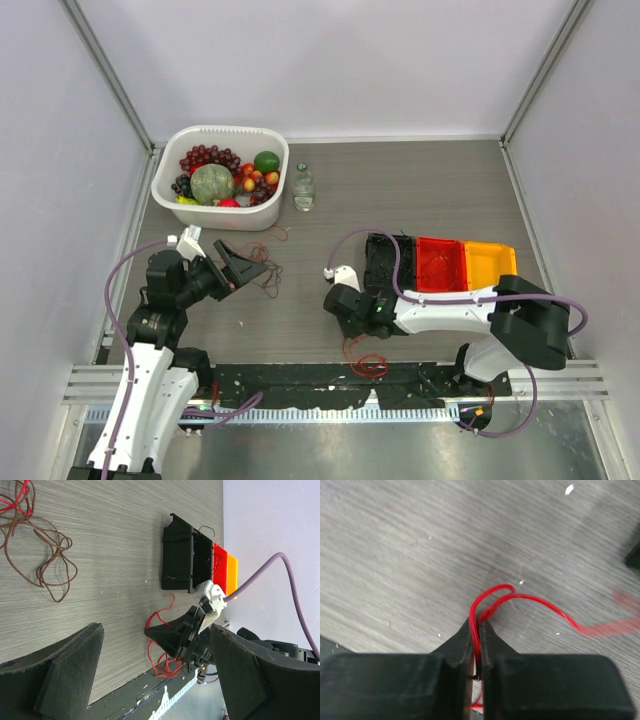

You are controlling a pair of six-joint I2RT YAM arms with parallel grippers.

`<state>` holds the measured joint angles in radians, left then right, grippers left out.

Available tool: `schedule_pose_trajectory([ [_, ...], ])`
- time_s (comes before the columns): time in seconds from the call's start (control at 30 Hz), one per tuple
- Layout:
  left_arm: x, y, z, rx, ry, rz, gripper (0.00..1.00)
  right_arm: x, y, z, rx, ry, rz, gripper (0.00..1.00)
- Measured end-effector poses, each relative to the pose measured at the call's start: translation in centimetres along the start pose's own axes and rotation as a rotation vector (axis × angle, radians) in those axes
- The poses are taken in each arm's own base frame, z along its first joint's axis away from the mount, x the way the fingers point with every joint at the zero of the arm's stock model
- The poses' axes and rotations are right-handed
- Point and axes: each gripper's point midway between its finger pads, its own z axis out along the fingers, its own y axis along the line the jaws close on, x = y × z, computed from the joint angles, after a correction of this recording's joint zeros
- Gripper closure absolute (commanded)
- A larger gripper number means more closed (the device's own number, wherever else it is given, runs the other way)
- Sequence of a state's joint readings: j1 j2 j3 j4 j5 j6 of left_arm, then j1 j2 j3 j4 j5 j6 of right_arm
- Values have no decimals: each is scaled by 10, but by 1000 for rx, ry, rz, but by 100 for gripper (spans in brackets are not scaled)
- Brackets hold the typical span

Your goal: Untangle the cables

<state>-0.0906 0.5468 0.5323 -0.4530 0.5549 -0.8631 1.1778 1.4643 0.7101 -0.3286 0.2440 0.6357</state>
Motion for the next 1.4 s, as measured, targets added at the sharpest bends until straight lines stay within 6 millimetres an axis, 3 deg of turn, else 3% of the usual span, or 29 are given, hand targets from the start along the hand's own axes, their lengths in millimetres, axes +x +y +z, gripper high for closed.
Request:
schedule_pose_trajectory([
  [0.2, 3, 2, -1, -9, 8, -7, 8, -20, 1, 6, 104, -73, -27, 99],
  [0.33, 5, 4, -2, -17, 15, -14, 8, -41, -2, -19, 119, -151, -36, 99],
  [0.43, 5, 3, -3, -17, 15, -14, 8, -83, 2, -66, 66, -300, 15, 99],
  [0.53, 5, 3, -3, -14, 13, -12, 8, -138, 0, -126, 7, -474, 99, 99],
  [0.63, 5, 3, -3, -15, 13, -13, 8, -180, -18, -177, -1, -612, 176, 99],
  [0.7, 4, 2, -3, -15, 14, -13, 8, -204, -40, -208, 27, -693, 220, 99],
  [0.97, -1, -5, -5, -3, 3, -3, 8, -263, -130, -283, 252, -851, 335, 99],
  [1.1, -1, -5, -5, -2, 1, -2, 8, -293, -134, -335, 251, -952, 345, 99],
  [1.4, -1, -6, -6, 0, 1, -1, 8, -350, -137, -495, 235, -1296, 402, 99],
])
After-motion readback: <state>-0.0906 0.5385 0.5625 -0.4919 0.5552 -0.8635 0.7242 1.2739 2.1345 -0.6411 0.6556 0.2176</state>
